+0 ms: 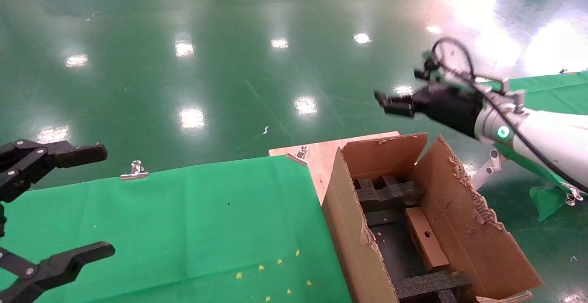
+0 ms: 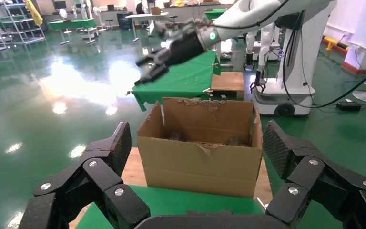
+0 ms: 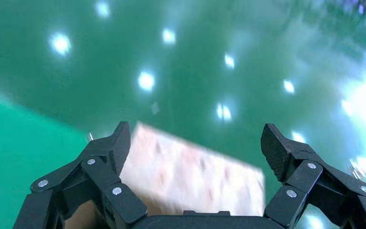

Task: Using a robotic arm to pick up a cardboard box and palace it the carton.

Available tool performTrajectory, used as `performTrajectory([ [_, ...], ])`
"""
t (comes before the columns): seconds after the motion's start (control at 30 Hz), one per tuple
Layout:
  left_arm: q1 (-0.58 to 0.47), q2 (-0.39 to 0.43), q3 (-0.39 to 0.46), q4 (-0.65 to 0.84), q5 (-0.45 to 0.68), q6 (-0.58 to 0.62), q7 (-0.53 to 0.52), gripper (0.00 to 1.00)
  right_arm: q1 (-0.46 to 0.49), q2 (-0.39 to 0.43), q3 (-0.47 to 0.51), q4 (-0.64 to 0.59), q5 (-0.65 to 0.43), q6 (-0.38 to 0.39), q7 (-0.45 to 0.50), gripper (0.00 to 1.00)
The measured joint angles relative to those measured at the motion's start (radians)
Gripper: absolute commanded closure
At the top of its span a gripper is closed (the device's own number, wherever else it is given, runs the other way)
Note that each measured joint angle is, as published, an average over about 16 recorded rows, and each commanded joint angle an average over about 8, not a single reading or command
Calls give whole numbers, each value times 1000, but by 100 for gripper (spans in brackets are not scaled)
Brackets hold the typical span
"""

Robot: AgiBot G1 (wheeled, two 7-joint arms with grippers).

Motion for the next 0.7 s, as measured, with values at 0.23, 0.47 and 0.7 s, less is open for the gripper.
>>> performTrajectory([
  [0.23, 0, 0, 0, 0, 0, 0, 0, 0, 6, 21, -34, 6, 37, 173, 1, 0],
  [0.47, 0, 0, 0, 0, 0, 0, 0, 0, -12, 18, -10, 5, 68, 172, -31, 0],
  [0.7, 0, 0, 0, 0, 0, 0, 0, 0, -64, -2, 103, -3, 167, 39, -153, 0],
])
